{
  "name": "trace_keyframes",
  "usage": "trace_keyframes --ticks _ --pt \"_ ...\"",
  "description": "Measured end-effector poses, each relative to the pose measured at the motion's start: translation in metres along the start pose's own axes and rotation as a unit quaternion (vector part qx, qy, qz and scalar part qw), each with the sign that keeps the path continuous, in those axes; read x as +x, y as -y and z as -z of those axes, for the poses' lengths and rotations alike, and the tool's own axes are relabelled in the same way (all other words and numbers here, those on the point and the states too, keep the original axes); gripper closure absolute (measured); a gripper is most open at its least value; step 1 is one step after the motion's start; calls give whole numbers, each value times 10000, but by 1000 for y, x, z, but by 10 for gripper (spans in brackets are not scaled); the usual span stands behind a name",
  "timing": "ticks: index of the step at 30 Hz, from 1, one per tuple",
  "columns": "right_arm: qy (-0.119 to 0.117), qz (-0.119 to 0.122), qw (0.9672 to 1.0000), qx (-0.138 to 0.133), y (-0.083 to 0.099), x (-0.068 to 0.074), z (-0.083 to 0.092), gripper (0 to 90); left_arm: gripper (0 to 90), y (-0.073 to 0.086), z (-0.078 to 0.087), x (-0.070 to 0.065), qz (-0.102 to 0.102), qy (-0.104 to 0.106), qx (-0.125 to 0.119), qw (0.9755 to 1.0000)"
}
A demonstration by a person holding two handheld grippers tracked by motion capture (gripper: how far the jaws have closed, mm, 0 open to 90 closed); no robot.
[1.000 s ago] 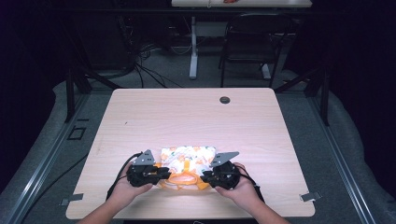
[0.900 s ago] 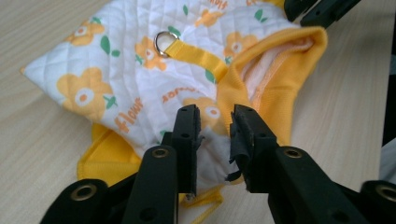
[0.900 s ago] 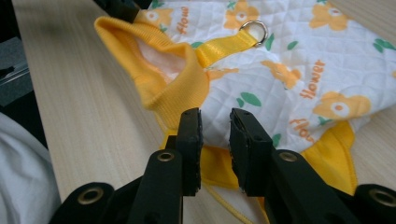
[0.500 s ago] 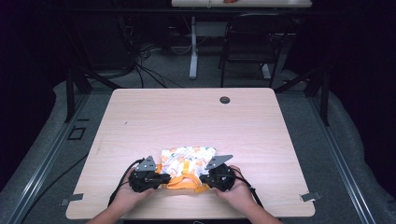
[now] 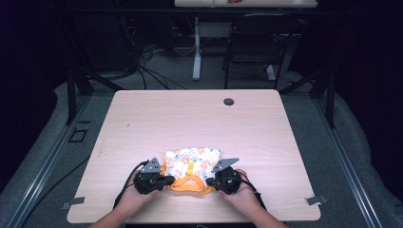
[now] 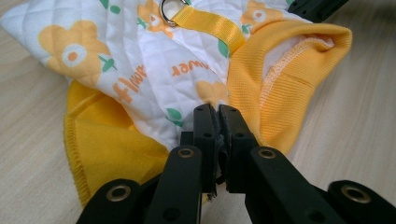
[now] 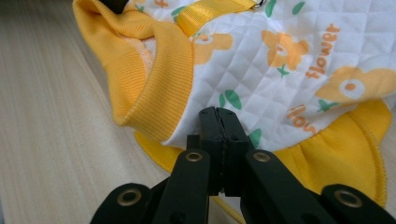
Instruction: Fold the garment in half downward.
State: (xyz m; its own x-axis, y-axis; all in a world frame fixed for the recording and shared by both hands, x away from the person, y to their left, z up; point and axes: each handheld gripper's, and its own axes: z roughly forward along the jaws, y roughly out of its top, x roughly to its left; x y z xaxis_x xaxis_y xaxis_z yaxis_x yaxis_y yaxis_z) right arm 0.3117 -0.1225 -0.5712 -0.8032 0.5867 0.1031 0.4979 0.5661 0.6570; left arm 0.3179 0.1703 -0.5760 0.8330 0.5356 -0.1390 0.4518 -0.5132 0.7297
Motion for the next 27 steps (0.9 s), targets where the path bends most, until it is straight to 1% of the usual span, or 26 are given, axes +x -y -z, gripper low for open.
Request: trace_keyframes --ticks 5,6,7,8,9,11,12,14,15,17,19,22,23,24,26,27 --pt "44 27 10000 28 -3 -4 -1 900 867 -4 -4 5 55 -36 -8 10000" --pt "21 -18 10000 27 -3 -7 -1 900 867 -5 -5 6 77 -42 -21 10000" --pt "-4 -118 9999 -16 -4 -11 -2 900 867 -6 -6 9 143 -22 -48 9999" --pt "-4 -118 9999 -16 -4 -11 -2 900 867 -6 -6 9 143 -22 -48 9999" --pt "3 -176 9998 -9 -6 -16 -3 900 867 -8 -9 13 240 -2 -79 9997" --pt "22 -175 9998 12 -7 -17 -3 900 868 -10 -10 14 242 -7 -68 9997" --pt "82 -149 9998 63 -10 -20 -4 900 868 -15 -13 17 199 -88 -11 9998" --pt "93 -170 9998 85 -12 -22 -5 900 868 -17 -14 18 182 -111 2 9998" --pt "154 -155 9997 92 -13 -25 -5 900 868 -18 -16 20 196 -120 -14 9997" --pt "149 -200 9996 127 -17 -30 -7 900 868 -21 -18 24 287 -104 -34 9995" --pt "160 -280 9994 159 -21 -38 -9 900 868 -25 -21 28 246 -183 -1 9995" --pt "186 -309 9992 172 -24 -41 -10 900 867 -28 -23 31 268 -214 -9 9994" --pt "199 -320 9992 163 -25 -43 -11 900 867 -29 -25 34 336 -197 -15 9992" --pt "238 -320 9990 193 -27 -45 -12 900 868 -30 -25 35 330 -206 -5 9992" --pt "256 -324 9990 185 -30 -48 -14 900 868 -34 -28 40 348 -276 13 9990" --pt "290 -340 9988 187 -32 -50 -15 900 868 -35 -29 41 376 -320 -30 9988"
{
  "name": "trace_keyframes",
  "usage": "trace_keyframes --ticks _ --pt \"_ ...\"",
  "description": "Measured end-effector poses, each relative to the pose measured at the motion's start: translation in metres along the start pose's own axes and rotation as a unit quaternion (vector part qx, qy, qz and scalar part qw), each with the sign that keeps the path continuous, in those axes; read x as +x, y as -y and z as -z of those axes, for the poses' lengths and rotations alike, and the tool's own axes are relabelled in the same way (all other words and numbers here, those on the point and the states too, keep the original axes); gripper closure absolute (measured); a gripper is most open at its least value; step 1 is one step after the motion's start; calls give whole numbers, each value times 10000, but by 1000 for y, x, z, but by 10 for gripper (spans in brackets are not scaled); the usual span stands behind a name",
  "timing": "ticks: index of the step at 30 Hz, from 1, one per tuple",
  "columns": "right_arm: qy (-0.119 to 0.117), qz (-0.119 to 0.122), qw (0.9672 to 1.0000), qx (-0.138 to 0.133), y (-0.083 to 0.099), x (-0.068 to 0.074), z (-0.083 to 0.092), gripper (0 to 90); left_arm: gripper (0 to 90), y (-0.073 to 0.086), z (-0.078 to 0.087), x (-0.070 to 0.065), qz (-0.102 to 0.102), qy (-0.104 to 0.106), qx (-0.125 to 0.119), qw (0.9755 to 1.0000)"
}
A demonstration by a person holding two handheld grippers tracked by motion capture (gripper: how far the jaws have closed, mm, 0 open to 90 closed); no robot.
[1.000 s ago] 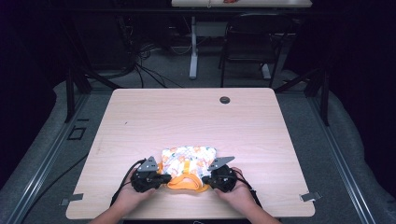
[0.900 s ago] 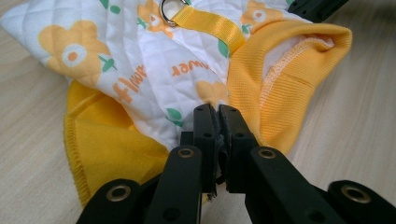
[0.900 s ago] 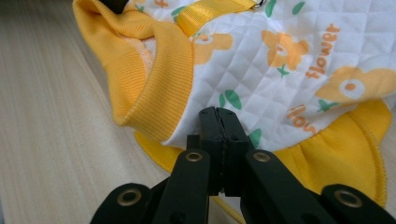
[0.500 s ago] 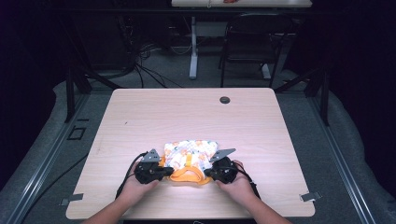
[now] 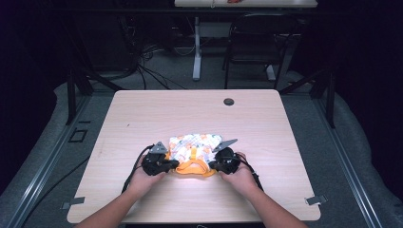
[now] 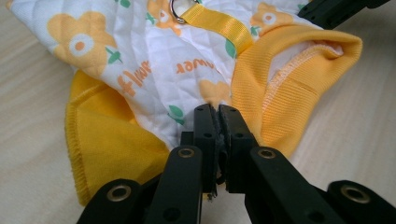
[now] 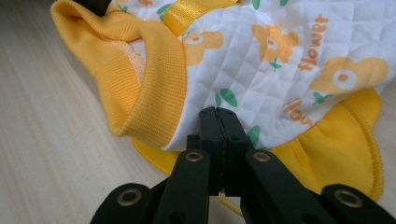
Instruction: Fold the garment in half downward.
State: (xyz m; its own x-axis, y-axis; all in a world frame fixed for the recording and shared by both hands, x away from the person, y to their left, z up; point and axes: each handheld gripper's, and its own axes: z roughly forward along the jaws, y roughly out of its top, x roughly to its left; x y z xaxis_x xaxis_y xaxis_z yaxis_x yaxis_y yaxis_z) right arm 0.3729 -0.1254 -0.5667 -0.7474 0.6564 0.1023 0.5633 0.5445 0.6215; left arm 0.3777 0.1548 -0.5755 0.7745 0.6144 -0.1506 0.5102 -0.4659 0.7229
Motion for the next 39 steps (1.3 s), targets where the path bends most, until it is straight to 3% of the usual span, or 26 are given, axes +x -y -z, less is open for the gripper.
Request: trace_keyframes --ticks 9,16,20,27,35,39 --pt "182 -108 9997 -103 -9 -12 -6 900 867 -9 -7 9 102 -132 -18 9999" --pt "204 -162 9993 -254 -11 -12 -3 897 851 -12 1 8 220 -117 -232 9994" --pt "102 -208 9987 -455 -15 -7 9 895 845 -15 11 5 190 -106 -299 9993" --pt "73 4 9981 -606 -14 5 36 880 846 -14 36 -4 100 -165 -490 9986" --pt "172 80 9967 -792 6 16 63 872 842 3 63 -11 143 -171 -613 9979" --pt "259 75 9963 -819 19 19 71 872 841 14 73 -14 110 -329 -574 9978"
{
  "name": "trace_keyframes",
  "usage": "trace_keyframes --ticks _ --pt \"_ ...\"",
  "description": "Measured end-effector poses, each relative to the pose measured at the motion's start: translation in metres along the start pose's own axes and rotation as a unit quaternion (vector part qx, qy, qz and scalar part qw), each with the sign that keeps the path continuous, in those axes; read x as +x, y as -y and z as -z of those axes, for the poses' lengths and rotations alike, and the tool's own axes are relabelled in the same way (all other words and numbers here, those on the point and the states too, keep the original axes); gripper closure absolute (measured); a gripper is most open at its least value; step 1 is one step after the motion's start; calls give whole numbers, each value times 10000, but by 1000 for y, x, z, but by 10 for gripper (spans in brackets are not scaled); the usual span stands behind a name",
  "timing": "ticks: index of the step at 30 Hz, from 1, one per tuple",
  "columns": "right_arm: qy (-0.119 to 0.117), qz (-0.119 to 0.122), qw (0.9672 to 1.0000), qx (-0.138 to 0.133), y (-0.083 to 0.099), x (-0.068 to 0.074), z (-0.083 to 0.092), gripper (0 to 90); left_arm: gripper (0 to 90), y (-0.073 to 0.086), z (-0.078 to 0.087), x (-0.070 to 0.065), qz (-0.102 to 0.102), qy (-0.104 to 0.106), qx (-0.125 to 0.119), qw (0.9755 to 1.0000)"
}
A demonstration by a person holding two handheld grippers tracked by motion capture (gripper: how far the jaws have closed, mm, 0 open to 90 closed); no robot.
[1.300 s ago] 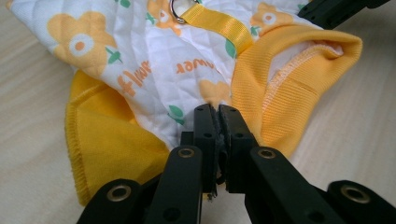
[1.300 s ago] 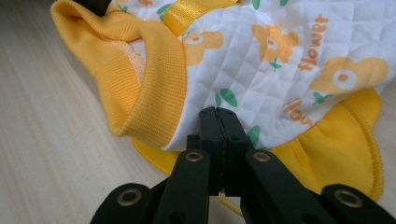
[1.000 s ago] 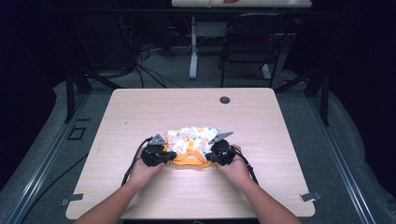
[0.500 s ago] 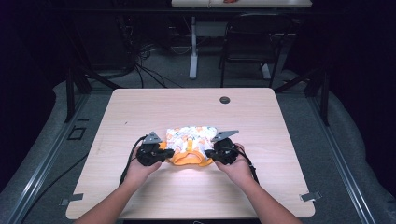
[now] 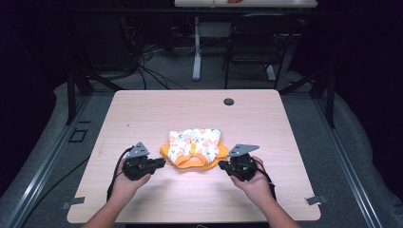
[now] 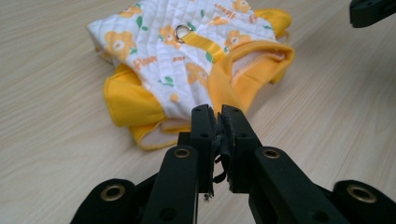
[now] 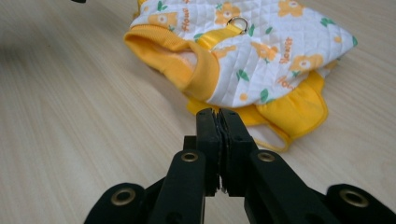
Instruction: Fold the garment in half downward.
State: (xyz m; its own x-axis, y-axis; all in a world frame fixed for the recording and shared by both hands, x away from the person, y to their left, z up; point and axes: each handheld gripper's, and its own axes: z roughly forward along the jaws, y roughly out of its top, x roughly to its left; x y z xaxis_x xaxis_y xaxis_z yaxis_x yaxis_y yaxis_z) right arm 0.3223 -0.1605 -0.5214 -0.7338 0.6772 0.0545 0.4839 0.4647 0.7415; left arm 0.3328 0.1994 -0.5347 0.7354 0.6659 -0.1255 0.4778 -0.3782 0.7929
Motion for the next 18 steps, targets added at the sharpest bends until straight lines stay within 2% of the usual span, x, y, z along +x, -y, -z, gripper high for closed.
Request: trace_keyframes --ticks 7,10,13,15,18 --pt "-49 -171 9998 -5 21 5 7 864 833 14 15 -1 39 12 43 10000" --pt "-62 -91 9999 9 24 6 9 864 832 21 17 -1 81 -23 65 9999" --pt "1 -22 10000 38 27 8 7 865 831 25 17 0 125 36 42 9999" --pt "12 -41 10000 33 28 9 6 861 830 27 17 1 115 11 72 9999" --pt "71 -19 10000 59 31 9 3 849 825 29 15 2 208 24 67 9998"
